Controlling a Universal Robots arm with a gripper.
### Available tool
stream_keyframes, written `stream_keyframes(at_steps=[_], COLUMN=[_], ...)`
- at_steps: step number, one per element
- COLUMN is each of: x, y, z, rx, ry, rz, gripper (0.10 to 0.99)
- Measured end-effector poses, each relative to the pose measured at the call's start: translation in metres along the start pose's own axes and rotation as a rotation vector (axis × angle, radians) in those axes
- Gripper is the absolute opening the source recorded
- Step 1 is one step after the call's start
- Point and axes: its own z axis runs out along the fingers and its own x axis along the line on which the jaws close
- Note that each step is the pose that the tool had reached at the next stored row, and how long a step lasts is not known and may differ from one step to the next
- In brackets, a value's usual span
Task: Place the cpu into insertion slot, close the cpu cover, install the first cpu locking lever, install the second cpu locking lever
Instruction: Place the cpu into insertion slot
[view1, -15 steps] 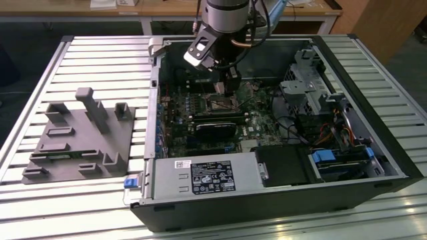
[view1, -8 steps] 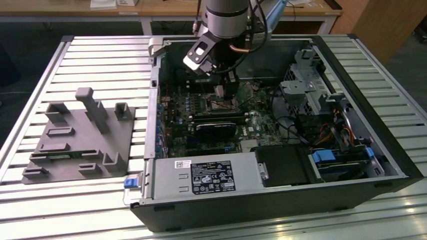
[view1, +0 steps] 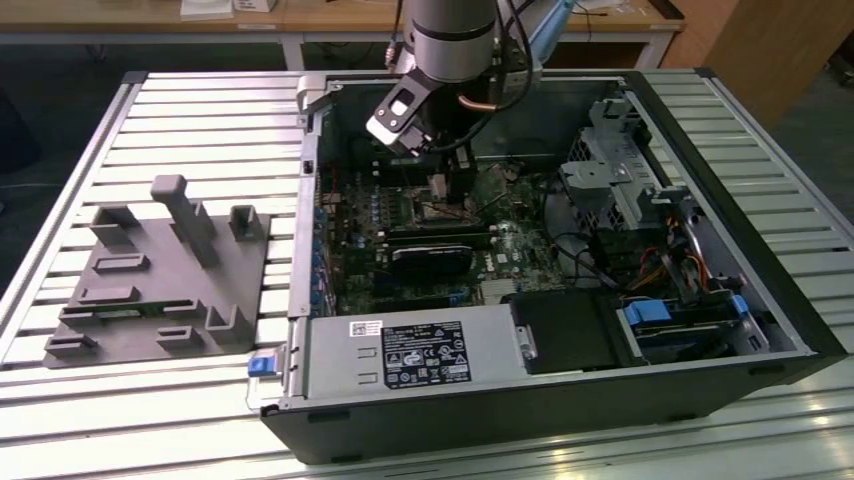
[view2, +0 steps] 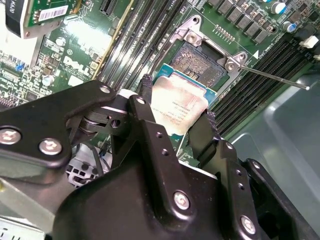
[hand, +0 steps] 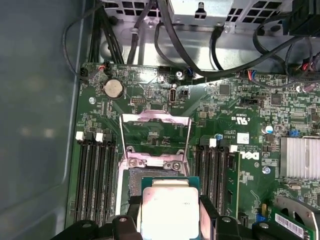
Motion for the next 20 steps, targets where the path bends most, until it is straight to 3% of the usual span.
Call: stream_keyframes(at_steps=[20], x=[0.0052], y=[-0.0010], z=[0.0144], rx=[0.001], ry=[-0.0001], rz=[0.002], gripper=[0.541])
